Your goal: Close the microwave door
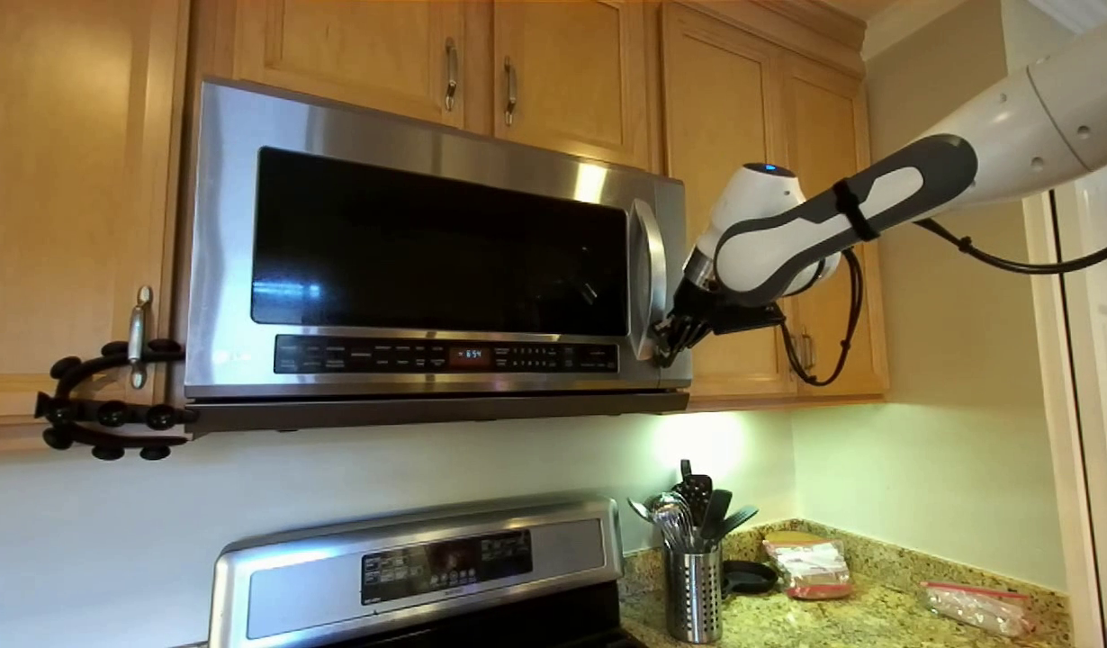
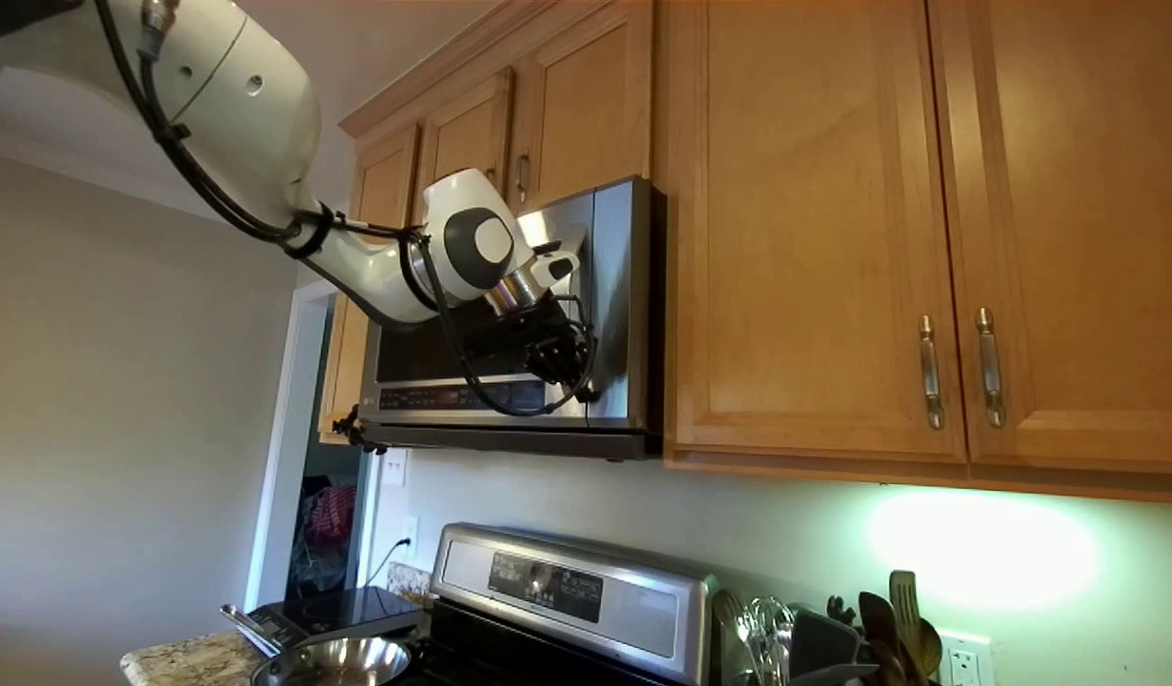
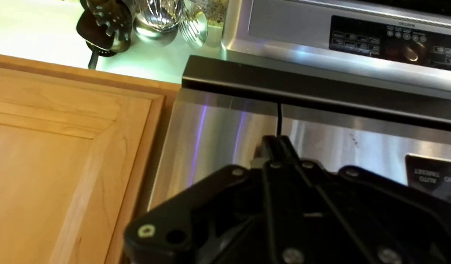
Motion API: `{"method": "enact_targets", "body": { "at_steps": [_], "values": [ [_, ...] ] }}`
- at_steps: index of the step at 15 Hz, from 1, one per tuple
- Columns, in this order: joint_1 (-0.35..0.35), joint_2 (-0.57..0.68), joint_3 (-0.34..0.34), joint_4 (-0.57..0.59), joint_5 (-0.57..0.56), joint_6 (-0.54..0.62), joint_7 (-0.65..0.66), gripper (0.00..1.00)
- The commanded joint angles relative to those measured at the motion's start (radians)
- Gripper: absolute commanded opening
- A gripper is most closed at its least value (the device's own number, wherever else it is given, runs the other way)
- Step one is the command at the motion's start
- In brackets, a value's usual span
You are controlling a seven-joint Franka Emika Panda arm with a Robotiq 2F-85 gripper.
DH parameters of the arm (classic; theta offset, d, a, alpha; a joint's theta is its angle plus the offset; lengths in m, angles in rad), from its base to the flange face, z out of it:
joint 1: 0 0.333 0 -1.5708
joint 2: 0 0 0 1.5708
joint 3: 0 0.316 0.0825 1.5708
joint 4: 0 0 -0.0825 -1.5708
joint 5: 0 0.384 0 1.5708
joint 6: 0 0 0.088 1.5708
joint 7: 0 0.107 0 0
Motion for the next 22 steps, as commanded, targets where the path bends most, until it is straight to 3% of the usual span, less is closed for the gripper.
{"method": "enact_targets", "body": {
  "at_steps": [1, 5, 11, 13, 14, 15, 16, 19, 22],
  "values": [
    [0.031, 0.086, -0.046, 0.068, 0.081, 0.060, -0.068, 0.03],
    [0.045, 0.063, -0.048, 0.042, 0.142, 0.021, -0.084, 0.03],
    [0.078, -0.070, 0.013, -0.075, 0.078, -0.205, -0.020, 0.03],
    [0.099, -0.112, 0.029, -0.110, 0.108, -0.292, 0.006, 0.02],
    [0.114, -0.133, 0.031, -0.127, 0.147, -0.345, 0.009, 0.20],
    [0.129, -0.154, 0.030, -0.142, 0.182, -0.390, -0.002, 0.28],
    [0.146, -0.178, 0.028, -0.159, 0.224, -0.442, -0.009, 0.29],
    [0.175, -0.234, 0.023, -0.198, 0.332, -0.570, -0.001, 0.47],
    [0.174, -0.277, 0.037, -0.242, 0.359, -0.636, 0.028, 0.66]
  ]
}}
